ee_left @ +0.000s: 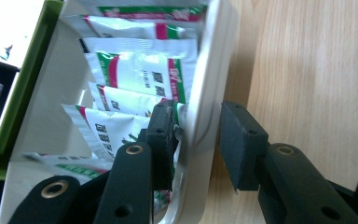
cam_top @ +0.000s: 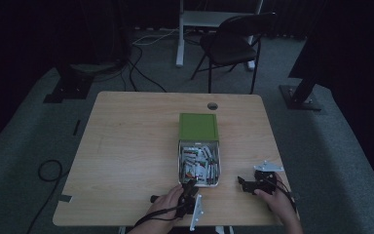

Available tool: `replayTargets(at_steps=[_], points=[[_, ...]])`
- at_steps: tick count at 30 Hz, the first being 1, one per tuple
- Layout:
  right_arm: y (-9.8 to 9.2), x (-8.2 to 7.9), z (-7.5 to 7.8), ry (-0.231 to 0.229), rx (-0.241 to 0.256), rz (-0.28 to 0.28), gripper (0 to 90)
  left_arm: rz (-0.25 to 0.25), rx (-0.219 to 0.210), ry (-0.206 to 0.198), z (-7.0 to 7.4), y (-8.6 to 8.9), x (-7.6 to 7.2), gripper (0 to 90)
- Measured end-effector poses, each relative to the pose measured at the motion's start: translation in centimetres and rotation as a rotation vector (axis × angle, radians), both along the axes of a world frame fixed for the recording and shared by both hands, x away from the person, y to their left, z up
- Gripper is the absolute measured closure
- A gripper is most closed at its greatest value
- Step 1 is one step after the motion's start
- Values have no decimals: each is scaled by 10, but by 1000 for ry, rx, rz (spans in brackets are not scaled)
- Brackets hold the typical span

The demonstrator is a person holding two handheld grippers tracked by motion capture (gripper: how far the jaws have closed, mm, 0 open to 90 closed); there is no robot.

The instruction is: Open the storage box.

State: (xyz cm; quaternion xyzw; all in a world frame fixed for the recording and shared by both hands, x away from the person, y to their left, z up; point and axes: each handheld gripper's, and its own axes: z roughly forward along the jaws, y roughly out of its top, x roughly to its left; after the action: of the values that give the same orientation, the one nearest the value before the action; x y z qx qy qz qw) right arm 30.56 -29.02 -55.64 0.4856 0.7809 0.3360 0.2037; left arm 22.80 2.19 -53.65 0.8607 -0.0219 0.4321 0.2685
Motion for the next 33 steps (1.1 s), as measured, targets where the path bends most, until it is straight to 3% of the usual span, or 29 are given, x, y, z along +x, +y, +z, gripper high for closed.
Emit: replayTargets(at_steps=[3,5,13,16,22,24,29,33], points=[[0,0,0,0,0,0,111,-2,-83,77,2,5,2,669],[0,0,0,0,0,0,110,-8,-110,106,4,8,3,662],[0,0,0,0,0,0,111,3,-297,258,10,25,5,657],[0,0,0,-1,1,0,111,0,-347,303,10,32,4,657],[0,0,0,-1,1,0,111,4,-434,381,10,45,5,657],[0,0,0,-2,0,0,111,0,-451,380,9,51,6,657],[0,0,0,-3,-1,1,111,8,-496,422,9,61,7,657],[0,0,0,-2,0,1,111,11,-503,432,7,67,6,657]])
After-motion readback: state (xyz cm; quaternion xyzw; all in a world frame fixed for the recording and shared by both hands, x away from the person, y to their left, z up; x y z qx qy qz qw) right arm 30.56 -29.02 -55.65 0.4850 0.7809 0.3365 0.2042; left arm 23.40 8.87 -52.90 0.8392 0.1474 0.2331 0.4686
